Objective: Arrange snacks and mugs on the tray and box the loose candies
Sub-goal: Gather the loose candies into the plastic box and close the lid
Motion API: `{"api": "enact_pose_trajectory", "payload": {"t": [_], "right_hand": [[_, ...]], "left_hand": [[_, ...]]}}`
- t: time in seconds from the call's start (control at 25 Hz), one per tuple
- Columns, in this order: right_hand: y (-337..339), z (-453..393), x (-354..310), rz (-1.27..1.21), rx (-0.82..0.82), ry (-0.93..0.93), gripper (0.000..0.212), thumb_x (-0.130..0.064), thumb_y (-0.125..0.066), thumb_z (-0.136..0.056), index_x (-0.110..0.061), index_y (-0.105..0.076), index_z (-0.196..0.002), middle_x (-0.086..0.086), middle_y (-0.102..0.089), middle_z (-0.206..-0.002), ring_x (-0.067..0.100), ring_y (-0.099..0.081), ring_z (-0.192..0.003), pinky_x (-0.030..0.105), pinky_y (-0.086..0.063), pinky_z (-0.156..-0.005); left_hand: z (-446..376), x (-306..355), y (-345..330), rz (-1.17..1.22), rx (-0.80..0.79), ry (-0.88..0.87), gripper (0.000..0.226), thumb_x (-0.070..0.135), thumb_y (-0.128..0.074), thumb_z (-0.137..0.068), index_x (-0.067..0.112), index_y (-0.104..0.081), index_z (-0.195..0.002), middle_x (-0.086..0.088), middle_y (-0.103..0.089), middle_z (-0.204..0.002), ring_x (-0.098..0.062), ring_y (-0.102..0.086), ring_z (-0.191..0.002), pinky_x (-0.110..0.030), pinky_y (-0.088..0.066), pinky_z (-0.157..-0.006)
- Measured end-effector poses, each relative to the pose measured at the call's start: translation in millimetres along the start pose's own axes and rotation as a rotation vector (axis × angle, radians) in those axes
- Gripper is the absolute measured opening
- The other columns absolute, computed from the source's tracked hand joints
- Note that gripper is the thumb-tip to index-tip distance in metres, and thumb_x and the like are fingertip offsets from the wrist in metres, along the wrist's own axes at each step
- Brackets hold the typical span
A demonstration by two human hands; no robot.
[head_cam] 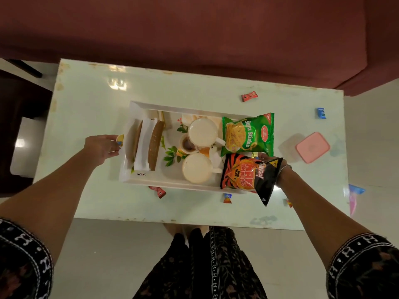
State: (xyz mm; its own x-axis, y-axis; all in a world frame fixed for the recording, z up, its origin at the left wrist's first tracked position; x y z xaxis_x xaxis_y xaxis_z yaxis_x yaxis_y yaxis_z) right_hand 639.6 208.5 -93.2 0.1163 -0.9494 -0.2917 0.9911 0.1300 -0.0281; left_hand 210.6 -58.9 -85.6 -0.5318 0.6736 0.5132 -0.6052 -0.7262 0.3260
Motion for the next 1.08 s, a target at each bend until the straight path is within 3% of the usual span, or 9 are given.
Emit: {"api": "enact_pose_trajectory", "payload": {"t": [0.16,0.28,0.36,0.48,0.6,0.72,0.8,0.96,1.08], "right_hand": [[-0.2,-16.4,-0.9,-0.046,0.029,-0.005,0.026,-0.020,-0.031,-0.098,-0.009,-0.050,-0.111,0.016,-0.054,-0.097,0.032,-0.052,-0.094,0.042,-0.043,-0.090],[-1.6,-25.7,-0.5,-0.050,0.049,0.000,0.028,-0.020,-0.029,-0.098,-0.009,-0.051,-0.111,0.015,-0.056,-0.093,0.033,-0.053,-0.085,0.042,-0.043,-0.091],[-2.4,-33.6,2.0,-0.050,0.066,-0.002,0.027,-0.018,-0.030,-0.099,-0.009,-0.052,-0.113,0.013,-0.057,-0.093,0.031,-0.053,-0.082,0.043,-0.039,-0.100],[-5.7,-41.5,3.2,-0.037,0.068,-0.003,0.027,-0.019,-0.031,-0.099,-0.008,-0.054,-0.108,0.013,-0.058,-0.094,0.032,-0.054,-0.081,0.043,-0.038,-0.099],[-8.4,-45.5,-0.7,-0.018,0.069,0.012,0.030,-0.019,-0.031,-0.098,-0.007,-0.059,-0.098,0.014,-0.061,-0.088,0.032,-0.054,-0.080,0.041,-0.042,-0.094],[-8.1,-46.0,-1.9,-0.006,0.077,0.015,0.034,-0.022,-0.031,-0.099,-0.007,-0.061,-0.092,0.014,-0.065,-0.085,0.032,-0.056,-0.079,0.041,-0.047,-0.076],[-7.2,-46.9,-3.0,-0.006,0.094,0.033,0.037,-0.023,-0.028,-0.099,-0.007,-0.061,-0.093,0.012,-0.061,-0.092,0.030,-0.055,-0.079,0.042,-0.045,-0.077],[-7.2,-45.9,-2.3,0.043,0.076,0.028,0.034,-0.020,-0.033,-0.099,-0.006,-0.062,-0.086,0.013,-0.062,-0.086,0.029,-0.057,-0.077,0.039,-0.049,-0.073],[-2.4,-38.9,-3.1,0.057,0.031,-0.005,0.022,-0.015,-0.047,-0.095,-0.008,-0.064,-0.083,0.011,-0.070,-0.065,0.026,-0.066,-0.063,0.033,-0.056,-0.062]], "left_hand": [[-13.5,-4.6,-12.4,-0.006,0.010,0.022,0.020,-0.015,-0.049,-0.081,0.001,-0.060,-0.077,-0.002,-0.064,-0.040,-0.013,-0.062,-0.036,-0.025,-0.056,-0.044],[-15.4,-5.0,-21.4,-0.023,0.000,0.035,0.020,-0.014,-0.046,-0.084,0.001,-0.059,-0.079,0.000,-0.062,-0.038,-0.010,-0.061,-0.035,-0.033,-0.059,-0.066],[-15.0,-2.2,-27.0,-0.009,-0.020,0.030,0.024,-0.012,-0.040,-0.085,0.003,-0.057,-0.075,0.000,-0.062,-0.038,-0.010,-0.061,-0.036,-0.035,-0.051,-0.083],[-14.1,1.3,-33.8,0.011,-0.062,0.028,0.028,-0.008,-0.034,-0.087,0.006,-0.054,-0.074,0.002,-0.063,-0.038,-0.016,-0.064,-0.050,-0.037,-0.044,-0.094],[-20.8,0.0,-34.2,0.035,-0.061,0.047,0.030,-0.005,-0.028,-0.089,0.002,-0.056,-0.081,-0.001,-0.063,-0.039,-0.020,-0.064,-0.056,-0.038,-0.044,-0.097],[-25.4,-2.3,-31.1,0.052,-0.067,0.085,0.039,-0.002,-0.020,-0.091,-0.010,-0.055,-0.105,-0.005,-0.065,-0.041,-0.027,-0.062,-0.070,-0.040,-0.045,-0.098],[-26.2,-1.1,-30.8,0.052,-0.085,0.093,0.045,0.001,-0.015,-0.091,-0.012,-0.050,-0.117,-0.006,-0.066,-0.043,-0.031,-0.061,-0.076,-0.040,-0.044,-0.096],[-19.9,3.9,-33.0,0.016,-0.046,0.081,0.037,-0.009,-0.023,-0.091,-0.011,-0.053,-0.112,-0.005,-0.064,-0.041,-0.023,-0.060,-0.064,-0.039,-0.047,-0.090],[-11.2,9.9,-29.8,0.000,0.030,0.062,0.026,-0.012,-0.034,-0.088,-0.002,-0.058,-0.084,-0.016,-0.063,-0.057,-0.021,-0.061,-0.055,-0.033,-0.057,-0.079]]}}
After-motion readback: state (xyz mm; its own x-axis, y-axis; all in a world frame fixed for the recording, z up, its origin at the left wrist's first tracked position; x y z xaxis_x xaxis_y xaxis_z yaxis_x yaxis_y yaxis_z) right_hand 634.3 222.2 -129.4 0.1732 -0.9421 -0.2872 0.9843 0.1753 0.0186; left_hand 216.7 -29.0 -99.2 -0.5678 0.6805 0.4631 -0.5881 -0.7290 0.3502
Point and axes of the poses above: each hand's wrist, its own z-axis away from the middle knuckle, its own y-axis out of the back of the hand, x = y × z, the point moved 6 cm from there along -z, towards the middle knuckle
